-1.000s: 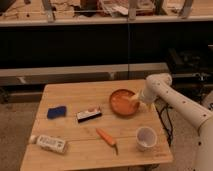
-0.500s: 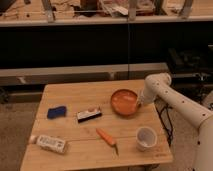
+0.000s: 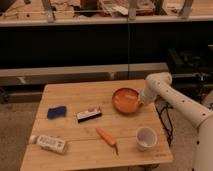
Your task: Pick up the ceramic bowl
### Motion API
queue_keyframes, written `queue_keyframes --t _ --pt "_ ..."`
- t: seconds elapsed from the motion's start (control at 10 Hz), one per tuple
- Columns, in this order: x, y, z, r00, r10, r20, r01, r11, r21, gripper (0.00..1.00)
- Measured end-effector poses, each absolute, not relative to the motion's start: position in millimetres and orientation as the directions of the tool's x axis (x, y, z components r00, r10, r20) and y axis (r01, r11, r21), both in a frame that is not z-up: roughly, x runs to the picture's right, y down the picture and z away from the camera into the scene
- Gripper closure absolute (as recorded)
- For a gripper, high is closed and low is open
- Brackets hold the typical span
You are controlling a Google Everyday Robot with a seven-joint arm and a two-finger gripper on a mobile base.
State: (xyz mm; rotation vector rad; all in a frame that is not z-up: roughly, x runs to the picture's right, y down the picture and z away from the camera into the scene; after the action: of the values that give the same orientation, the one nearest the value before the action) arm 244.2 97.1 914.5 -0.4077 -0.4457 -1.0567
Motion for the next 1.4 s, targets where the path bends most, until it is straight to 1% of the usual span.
queue_keyframes --t 0.3,0.6,1.4 --pt "244.7 96.1 912.7 0.412 -0.734 0.539 0.896 0.435 -0.093 1.0" --pt "239.0 80.0 896.8 0.394 -0.75 0.532 0.903 0.425 -0.069 1.0" --pt "232.6 60.7 881.9 0.365 -0.765 0.53 0.911 0.412 -0.033 1.0"
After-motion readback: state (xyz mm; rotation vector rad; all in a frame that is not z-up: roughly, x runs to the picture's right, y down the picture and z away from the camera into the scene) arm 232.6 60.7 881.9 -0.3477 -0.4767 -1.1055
